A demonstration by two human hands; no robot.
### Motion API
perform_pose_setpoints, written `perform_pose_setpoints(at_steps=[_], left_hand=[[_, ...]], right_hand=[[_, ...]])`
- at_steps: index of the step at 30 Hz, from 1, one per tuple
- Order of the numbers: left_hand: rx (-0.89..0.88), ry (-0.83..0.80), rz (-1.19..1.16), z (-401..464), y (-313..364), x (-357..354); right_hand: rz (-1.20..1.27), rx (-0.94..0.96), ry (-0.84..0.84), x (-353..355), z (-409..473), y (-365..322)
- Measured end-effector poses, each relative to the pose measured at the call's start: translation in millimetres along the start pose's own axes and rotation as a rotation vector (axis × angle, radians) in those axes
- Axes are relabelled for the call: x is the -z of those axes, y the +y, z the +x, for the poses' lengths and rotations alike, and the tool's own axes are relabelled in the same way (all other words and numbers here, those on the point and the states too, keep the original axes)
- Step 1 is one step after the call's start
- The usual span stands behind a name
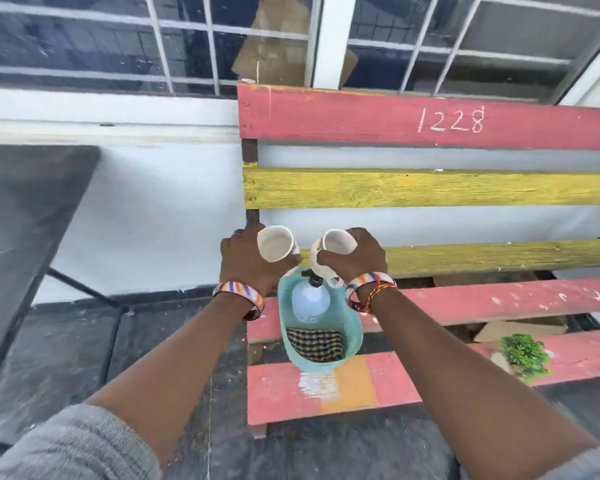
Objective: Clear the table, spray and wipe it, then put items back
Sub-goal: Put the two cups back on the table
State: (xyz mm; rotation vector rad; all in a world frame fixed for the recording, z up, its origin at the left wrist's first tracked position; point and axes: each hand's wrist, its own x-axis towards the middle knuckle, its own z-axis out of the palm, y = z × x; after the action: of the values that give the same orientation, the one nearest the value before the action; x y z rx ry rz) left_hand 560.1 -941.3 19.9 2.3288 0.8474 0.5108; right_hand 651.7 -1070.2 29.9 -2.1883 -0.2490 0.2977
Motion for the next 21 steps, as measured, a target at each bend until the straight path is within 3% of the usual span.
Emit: perform_pose_setpoints(at_steps=[14, 21], left_hand=[[0.149, 0.245, 0.023, -48, -261, 272], [0.257, 0.296, 0.034, -53, -352, 351]], right_hand=[[0.036, 0.267, -0.272, -269, -167, -191], [0.083, 0.286, -0.352, -352, -212, -251]])
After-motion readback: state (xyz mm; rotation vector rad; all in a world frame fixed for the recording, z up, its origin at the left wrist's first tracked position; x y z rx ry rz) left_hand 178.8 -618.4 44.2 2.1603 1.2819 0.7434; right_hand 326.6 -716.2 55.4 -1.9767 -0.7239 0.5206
